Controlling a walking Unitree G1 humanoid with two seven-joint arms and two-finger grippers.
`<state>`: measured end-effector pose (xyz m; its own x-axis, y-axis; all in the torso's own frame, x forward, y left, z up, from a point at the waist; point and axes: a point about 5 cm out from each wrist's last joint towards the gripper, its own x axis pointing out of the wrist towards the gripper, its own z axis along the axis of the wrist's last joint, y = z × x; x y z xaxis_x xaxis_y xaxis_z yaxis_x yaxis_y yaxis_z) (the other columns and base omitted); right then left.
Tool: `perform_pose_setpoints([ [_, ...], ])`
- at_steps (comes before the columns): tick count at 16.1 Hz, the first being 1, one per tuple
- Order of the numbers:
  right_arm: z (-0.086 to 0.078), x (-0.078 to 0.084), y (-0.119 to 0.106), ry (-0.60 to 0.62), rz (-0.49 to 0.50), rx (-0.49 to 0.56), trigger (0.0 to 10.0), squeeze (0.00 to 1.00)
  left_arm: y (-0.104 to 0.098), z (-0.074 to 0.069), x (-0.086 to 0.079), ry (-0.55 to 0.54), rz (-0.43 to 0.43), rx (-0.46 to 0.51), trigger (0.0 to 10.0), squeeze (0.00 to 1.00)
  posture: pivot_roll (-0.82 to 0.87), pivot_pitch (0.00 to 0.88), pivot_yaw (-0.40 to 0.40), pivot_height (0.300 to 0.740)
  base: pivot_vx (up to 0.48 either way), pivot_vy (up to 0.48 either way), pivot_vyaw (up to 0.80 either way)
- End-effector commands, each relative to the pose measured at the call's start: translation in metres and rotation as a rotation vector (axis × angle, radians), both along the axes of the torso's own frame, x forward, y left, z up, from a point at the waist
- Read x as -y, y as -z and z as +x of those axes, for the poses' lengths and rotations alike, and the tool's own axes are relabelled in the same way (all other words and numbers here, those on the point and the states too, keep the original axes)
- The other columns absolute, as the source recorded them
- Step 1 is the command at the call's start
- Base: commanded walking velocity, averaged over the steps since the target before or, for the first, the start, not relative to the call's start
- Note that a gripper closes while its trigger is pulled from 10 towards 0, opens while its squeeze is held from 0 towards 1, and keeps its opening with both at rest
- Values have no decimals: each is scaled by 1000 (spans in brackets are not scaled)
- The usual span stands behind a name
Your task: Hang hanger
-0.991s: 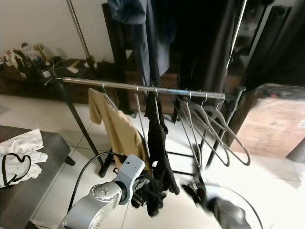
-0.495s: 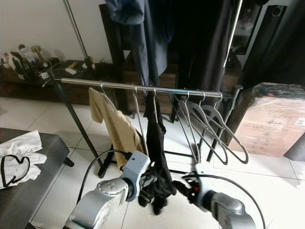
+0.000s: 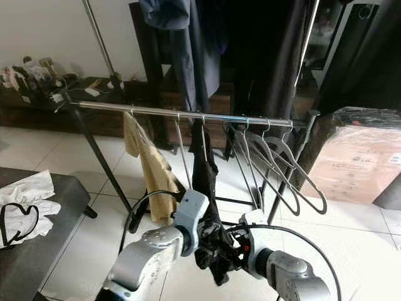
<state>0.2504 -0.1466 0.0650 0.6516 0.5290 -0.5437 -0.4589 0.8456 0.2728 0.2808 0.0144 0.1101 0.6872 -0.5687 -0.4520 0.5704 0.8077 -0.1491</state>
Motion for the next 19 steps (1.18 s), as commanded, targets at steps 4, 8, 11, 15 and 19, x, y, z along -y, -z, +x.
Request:
perform_pose_setpoints([
  [4, 6, -9, -9, 70, -26, 49, 10000, 0, -4, 0, 9, -19, -47, -15, 10000, 0, -63, 92, 1, 740, 0, 0, 0],
  [8, 12, -10, -6, 154, -47, 58, 10000, 1000, -6, 1, 12, -21, -56, -16, 10000, 0, -61, 93, 3, 740, 0, 0, 0],
  [11, 17, -14, -7, 187, -80, 92, 10000, 0, -8, 1, 14, -16, -62, -17, 10000, 0, -58, 97, 4, 740, 0, 0, 0],
  [15, 18, -22, -6, 188, -58, 90, 10000, 0, -7, 0, 15, -14, -63, -23, 10000, 0, -57, 99, 4, 740, 0, 0, 0],
  [19, 12, -34, -10, 63, 7, 86, 10000, 0, -7, 0, 16, -14, -63, -26, 10000, 0, -58, 98, 3, 740, 0, 0, 0],
])
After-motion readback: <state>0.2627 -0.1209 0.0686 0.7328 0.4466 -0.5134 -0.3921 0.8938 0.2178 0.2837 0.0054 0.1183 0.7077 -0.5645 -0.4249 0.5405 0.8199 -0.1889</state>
